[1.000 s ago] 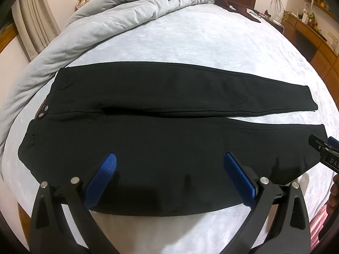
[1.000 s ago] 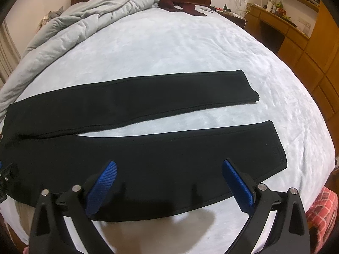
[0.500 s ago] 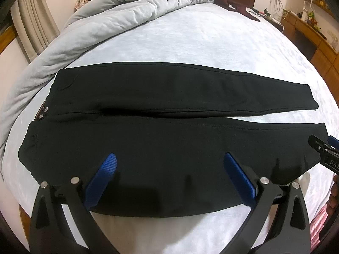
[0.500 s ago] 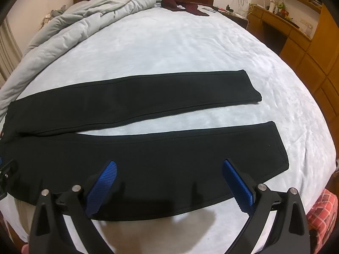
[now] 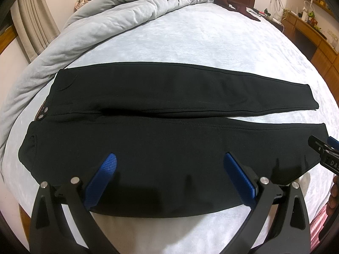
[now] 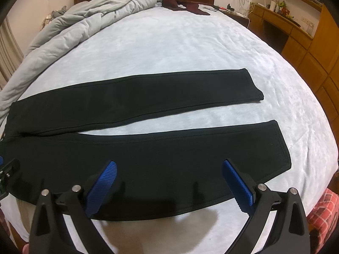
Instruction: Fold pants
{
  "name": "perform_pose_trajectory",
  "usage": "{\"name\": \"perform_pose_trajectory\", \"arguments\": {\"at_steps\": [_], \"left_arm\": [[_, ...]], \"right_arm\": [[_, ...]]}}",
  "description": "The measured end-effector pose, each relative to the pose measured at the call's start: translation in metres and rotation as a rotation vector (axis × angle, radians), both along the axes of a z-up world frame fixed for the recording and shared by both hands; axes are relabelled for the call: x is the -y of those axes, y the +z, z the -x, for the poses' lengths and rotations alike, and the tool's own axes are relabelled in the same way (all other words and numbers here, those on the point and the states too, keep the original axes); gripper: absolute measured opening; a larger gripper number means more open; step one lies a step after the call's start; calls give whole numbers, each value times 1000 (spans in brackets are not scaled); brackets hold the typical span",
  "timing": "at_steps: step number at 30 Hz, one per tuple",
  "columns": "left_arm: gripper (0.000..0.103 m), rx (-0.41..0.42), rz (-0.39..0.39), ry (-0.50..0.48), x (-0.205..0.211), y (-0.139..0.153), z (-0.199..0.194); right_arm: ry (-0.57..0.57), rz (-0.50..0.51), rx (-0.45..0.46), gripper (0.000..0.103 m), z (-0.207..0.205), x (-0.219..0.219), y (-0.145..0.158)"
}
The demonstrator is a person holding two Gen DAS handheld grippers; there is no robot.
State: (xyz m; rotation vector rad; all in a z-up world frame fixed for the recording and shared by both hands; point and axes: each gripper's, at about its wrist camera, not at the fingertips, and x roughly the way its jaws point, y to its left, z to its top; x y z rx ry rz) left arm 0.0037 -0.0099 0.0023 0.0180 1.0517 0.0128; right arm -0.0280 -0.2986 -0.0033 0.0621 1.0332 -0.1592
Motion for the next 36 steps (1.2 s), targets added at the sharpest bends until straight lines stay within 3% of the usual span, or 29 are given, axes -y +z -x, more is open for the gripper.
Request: {"name": "perform_pose_trajectory", "arguments": {"at_steps": [29, 36], "left_arm": [[100, -4, -13, -9, 8, 2, -7], [100, -51, 5, -2, 13, -3, -39]], "right_arm": [[16, -48, -3, 99, -4, 7, -4], [-10, -149, -32, 99, -37, 79, -6]]}}
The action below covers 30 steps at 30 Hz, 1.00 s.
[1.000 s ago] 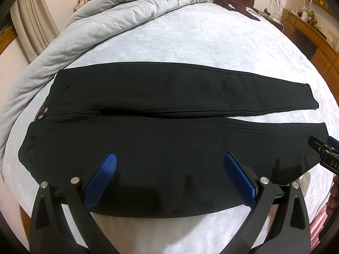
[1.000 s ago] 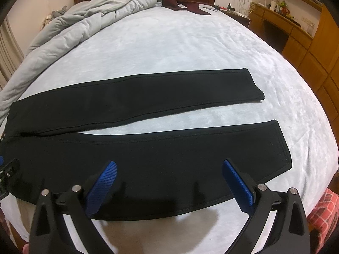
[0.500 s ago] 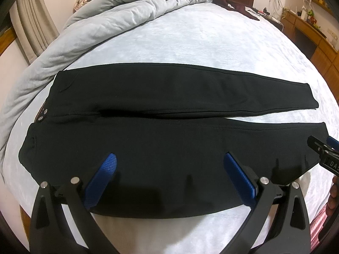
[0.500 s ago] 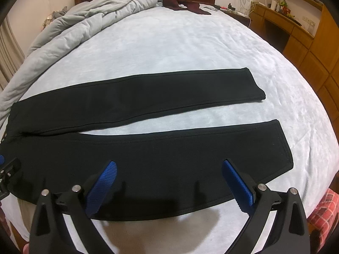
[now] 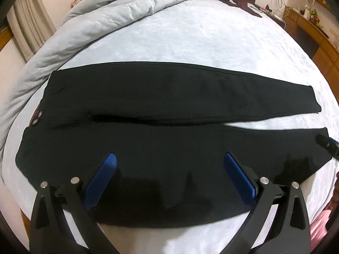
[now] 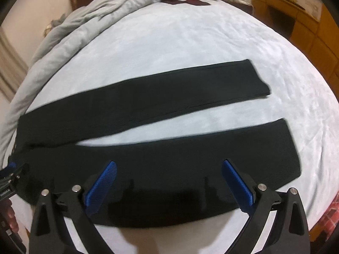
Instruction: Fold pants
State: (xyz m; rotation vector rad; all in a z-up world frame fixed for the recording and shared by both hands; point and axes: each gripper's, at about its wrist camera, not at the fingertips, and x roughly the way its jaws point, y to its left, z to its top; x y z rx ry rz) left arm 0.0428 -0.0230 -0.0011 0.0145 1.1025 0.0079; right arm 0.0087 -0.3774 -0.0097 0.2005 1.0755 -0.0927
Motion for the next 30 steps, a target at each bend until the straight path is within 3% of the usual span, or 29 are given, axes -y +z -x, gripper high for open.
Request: {"name": "perform_pose_trajectory", "arguments": {"at_steps": [8, 15, 18, 20, 21, 22, 23, 30], "left_arm": [[100, -76, 51, -99, 46, -14, -82], [100, -103, 148, -142, 83, -31, -138], [100, -109, 174, -159, 95, -40, -153], [100, -118, 176, -171, 100, -46, -162], [100, -119, 177, -177, 103, -48, -165], [100, -120, 182, -187, 106, -50, -168], [100, -119, 189, -193, 107, -51, -170], [100, -94, 246, -265, 119, -54, -193]], "right_arm": [[74, 150, -97, 99, -108, 108, -17], [73, 72, -195, 98, -176, 160, -53], [90, 15, -217, 81, -188, 160, -63], [131, 17, -193, 59, -190, 156, -60], [152, 30, -183, 43, -189, 154, -55], [170, 38, -174, 17, -187, 152, -51], [187, 46, -166, 7, -185, 153, -46], [276, -102, -6, 7, -162, 168, 2]]}}
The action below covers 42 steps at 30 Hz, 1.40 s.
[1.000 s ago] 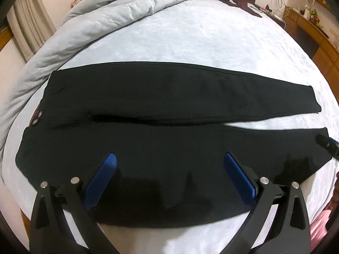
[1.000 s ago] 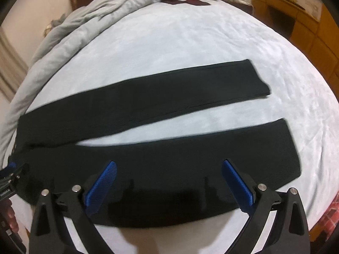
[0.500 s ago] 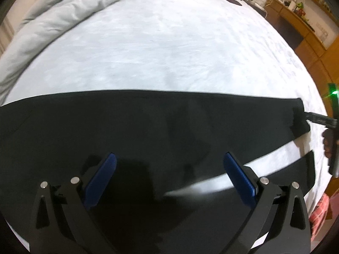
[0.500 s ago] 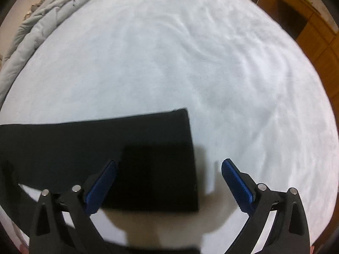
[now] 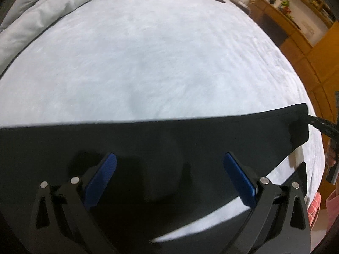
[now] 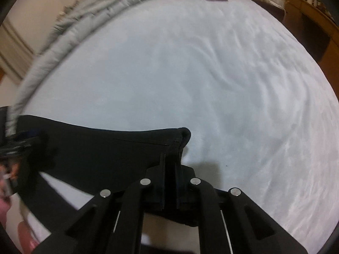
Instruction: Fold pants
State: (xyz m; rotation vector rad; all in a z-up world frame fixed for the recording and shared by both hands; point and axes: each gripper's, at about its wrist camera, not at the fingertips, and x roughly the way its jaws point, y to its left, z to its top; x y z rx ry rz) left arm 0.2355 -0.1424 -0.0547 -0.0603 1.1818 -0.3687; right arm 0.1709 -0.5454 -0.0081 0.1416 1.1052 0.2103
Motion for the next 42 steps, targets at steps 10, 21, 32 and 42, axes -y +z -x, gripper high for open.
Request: {"name": "perform_pose_trajectory", "arguments": {"at_steps": [10, 21, 32, 42], "left_arm": [[100, 31, 139, -298, 42, -1, -28], [100, -49, 178, -484, 70, -24, -41], [12, -55, 120, -450, 58, -20, -26], [5, 197, 149, -319, 36, 48, 64]], "right_arm": [[52, -100, 98, 7, 22, 15, 20], [84, -133, 133, 7, 34, 17, 21], [71, -150, 162, 7, 45, 17, 26], [57, -97, 252, 7, 81, 12, 35]]}}
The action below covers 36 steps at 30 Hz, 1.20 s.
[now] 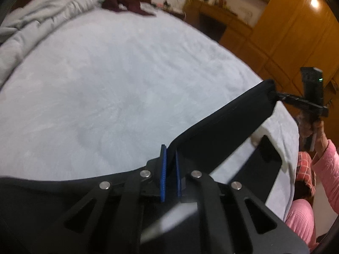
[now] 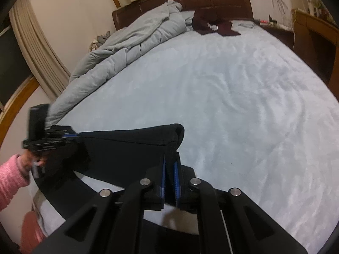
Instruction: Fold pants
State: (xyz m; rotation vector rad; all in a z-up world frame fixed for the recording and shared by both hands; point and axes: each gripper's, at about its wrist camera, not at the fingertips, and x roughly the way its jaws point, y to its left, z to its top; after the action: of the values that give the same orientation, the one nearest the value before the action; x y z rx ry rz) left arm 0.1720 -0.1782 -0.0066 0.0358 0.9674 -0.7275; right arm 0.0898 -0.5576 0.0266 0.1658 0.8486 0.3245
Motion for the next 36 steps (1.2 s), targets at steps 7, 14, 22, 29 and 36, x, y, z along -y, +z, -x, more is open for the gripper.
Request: {"name": "perform_pose_trajectory", "arguments": {"at_steps": [7, 14, 22, 29, 36], "left_arm": [[5, 93, -108, 11, 9, 6, 95], [6, 154, -251, -36, 14, -27, 164], [15, 108, -305, -20, 9, -61, 195], [21, 105, -303, 21, 9, -68, 201], [56, -17, -185, 73, -11, -51, 207]], "right_arm": [[18, 143, 32, 9, 53, -21, -13], [23, 217, -22, 17, 117, -32, -42], [48, 167, -167, 27, 169, -27, -61], [-53, -138, -266, 67, 167, 1, -49], [-124, -260, -452, 77, 159, 12, -77]]}}
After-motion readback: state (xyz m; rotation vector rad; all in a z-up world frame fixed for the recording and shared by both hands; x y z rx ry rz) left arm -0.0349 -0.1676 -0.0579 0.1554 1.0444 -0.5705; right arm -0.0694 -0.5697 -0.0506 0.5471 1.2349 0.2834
